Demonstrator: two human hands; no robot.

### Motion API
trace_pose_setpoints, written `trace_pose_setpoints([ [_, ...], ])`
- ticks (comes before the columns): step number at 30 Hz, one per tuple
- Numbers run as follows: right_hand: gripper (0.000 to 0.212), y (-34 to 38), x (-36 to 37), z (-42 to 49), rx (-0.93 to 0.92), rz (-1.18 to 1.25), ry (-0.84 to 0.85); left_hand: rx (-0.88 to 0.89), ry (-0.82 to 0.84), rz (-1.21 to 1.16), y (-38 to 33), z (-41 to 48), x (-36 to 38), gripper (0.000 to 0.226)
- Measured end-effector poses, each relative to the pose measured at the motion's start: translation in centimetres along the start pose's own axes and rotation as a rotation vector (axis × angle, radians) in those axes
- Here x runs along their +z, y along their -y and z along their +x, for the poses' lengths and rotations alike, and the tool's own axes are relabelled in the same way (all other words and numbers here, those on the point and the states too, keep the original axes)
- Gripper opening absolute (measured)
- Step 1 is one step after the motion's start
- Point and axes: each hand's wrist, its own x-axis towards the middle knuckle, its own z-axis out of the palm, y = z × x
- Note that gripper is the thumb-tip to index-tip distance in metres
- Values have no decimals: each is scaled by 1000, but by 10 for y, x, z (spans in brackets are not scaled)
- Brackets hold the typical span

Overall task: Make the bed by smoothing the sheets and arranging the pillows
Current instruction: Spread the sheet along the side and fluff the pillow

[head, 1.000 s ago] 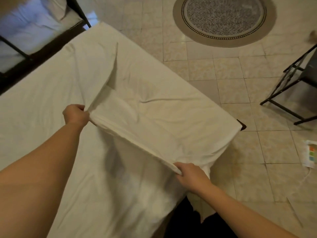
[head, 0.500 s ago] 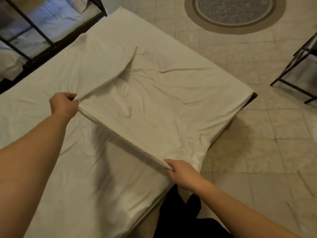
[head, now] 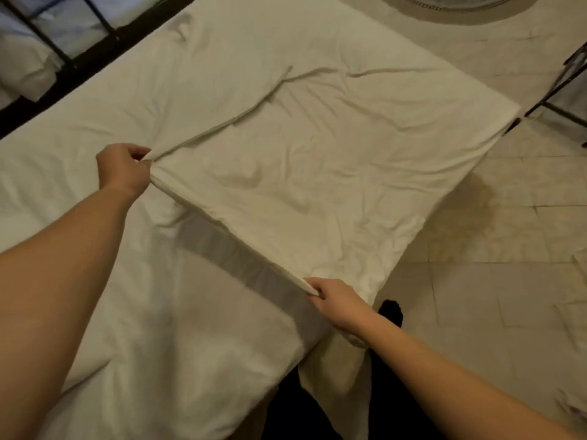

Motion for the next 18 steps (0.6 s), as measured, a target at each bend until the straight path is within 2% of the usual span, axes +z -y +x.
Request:
trace_pose_setpoints([
  [5,28,53,121,-20,-14,12,81,-25,-16,32,110,-31,-69,26],
  [10,26,96,203,-28,-85,-38,138,-53,-74,33,192,-53,-128,25],
  [13,38,109,248,-38,-125,-74,184,-69,-114,47,244,-86,-152,23],
  [16,24,120,295,-48,-156,-117,285,-132,-151,103,308,-124,-183,24],
  [18,25,128,327,-57,-170,-121,310,-159,-163,128,341,-137,-201,25],
])
